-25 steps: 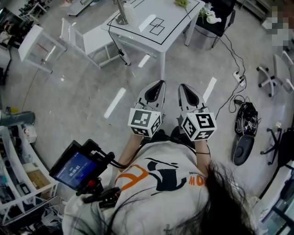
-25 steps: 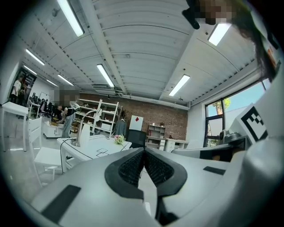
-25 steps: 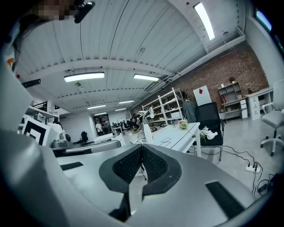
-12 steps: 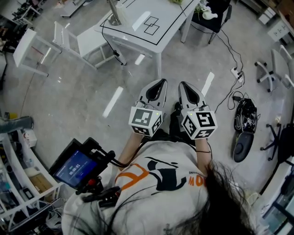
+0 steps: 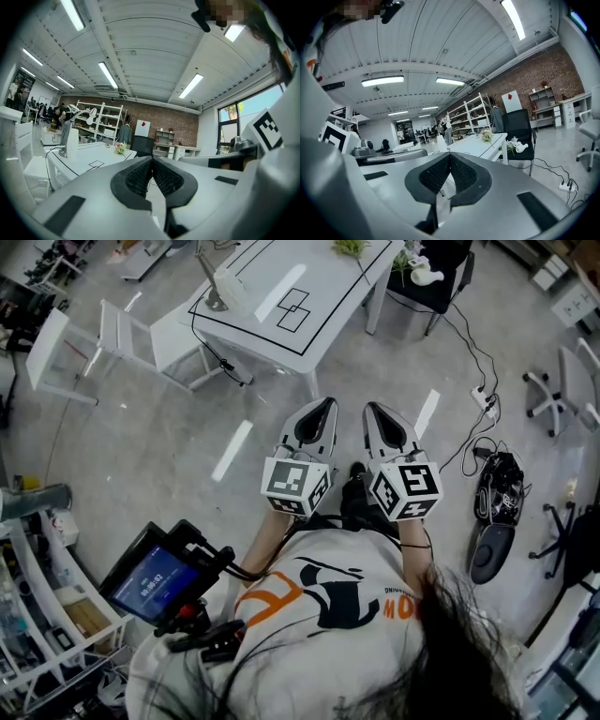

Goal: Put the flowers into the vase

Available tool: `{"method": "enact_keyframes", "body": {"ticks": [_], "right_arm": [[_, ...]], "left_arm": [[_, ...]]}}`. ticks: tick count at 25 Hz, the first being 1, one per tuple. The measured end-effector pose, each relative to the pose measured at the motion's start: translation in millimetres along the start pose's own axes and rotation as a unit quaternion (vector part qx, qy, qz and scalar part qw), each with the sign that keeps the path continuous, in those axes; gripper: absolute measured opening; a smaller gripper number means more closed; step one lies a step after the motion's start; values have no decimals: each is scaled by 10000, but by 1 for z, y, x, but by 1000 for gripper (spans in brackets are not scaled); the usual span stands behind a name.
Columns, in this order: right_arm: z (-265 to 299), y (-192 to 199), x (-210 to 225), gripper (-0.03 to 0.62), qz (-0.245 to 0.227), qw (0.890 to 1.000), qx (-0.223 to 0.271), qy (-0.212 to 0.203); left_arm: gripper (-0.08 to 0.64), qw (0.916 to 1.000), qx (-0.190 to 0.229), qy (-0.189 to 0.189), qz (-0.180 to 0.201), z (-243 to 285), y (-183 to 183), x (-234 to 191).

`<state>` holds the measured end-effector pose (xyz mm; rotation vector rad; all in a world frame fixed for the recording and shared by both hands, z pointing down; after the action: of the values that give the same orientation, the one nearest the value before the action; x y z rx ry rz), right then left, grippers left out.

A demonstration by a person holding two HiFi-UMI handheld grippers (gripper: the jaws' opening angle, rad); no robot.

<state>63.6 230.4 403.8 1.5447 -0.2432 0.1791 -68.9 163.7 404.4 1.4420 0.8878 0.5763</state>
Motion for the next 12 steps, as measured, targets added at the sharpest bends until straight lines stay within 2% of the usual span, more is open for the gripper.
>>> {"method": "enact_keyframes", "body": {"ticks": [7, 12], "right_arm": [[35, -20, 70, 14, 59, 9999, -40, -80], [68, -29, 103, 14, 66, 9994, -91, -314]], "left_arm": [[11, 10000, -8, -76, 62, 76, 7, 16], [11, 9996, 43, -262, 72, 120, 11, 13]]}}
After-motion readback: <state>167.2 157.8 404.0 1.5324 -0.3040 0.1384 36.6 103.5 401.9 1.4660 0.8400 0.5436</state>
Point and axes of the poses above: the fingertips, and each gripper's own axes: z forward along the fingers, x to its right, y out of its underside, the point moved 8 cm from there along -z, backward along the fingers, and after that the axes turned 12 degrees about x, right-handed, at the moved point
